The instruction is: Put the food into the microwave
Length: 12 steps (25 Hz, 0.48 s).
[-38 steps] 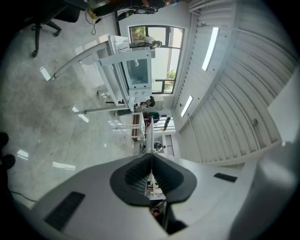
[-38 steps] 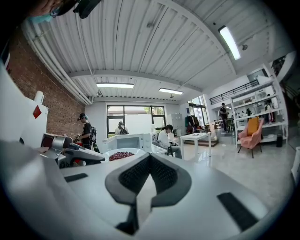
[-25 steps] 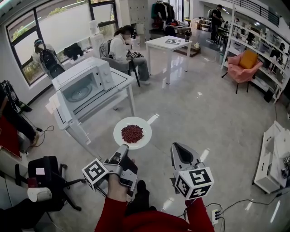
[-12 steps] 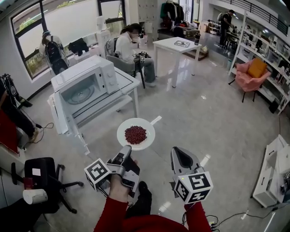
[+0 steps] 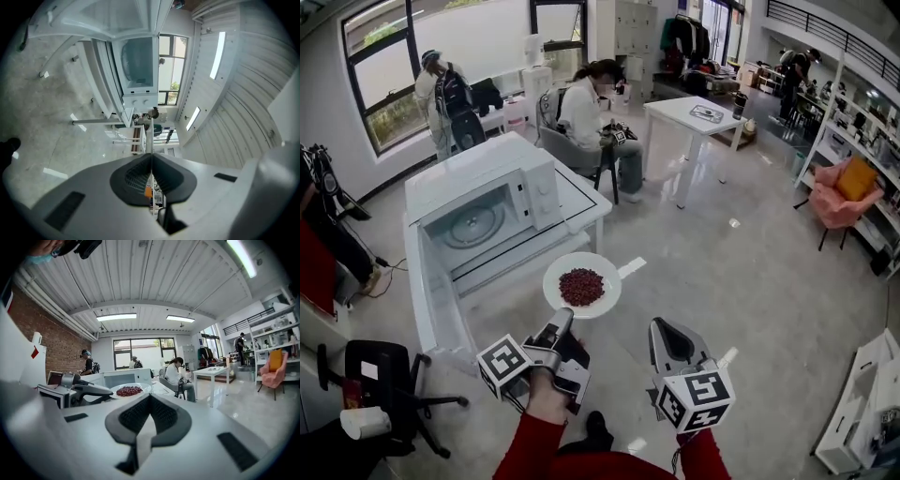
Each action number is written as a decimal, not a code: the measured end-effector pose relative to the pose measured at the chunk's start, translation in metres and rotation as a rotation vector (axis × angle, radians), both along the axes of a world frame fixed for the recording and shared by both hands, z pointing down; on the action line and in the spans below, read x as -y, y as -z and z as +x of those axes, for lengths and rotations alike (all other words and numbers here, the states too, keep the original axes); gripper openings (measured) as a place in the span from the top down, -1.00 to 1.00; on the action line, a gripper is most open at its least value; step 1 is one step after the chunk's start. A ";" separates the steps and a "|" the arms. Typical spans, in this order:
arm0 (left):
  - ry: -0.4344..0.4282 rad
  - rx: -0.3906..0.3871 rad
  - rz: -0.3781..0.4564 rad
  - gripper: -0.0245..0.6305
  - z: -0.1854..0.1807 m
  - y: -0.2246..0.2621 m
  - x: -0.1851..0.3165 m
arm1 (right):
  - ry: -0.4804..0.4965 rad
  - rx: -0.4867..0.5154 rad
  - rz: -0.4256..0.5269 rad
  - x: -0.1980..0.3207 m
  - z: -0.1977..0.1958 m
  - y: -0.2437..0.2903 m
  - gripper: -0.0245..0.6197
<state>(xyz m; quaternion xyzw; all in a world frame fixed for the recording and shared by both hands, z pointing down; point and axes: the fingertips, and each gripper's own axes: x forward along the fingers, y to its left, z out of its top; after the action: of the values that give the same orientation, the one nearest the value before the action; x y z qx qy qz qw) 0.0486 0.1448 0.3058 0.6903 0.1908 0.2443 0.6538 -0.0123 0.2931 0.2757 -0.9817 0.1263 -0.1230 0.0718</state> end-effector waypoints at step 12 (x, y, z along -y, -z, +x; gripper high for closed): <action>0.138 -0.031 0.011 0.87 0.049 -0.005 0.056 | 0.166 0.003 0.007 0.056 0.074 -0.018 0.88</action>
<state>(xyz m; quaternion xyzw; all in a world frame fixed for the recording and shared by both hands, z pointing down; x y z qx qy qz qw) 0.0973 0.0884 0.3108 0.7089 0.1515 0.1890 0.6624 0.0621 0.2367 0.2936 -0.9675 0.2075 -0.1296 0.0648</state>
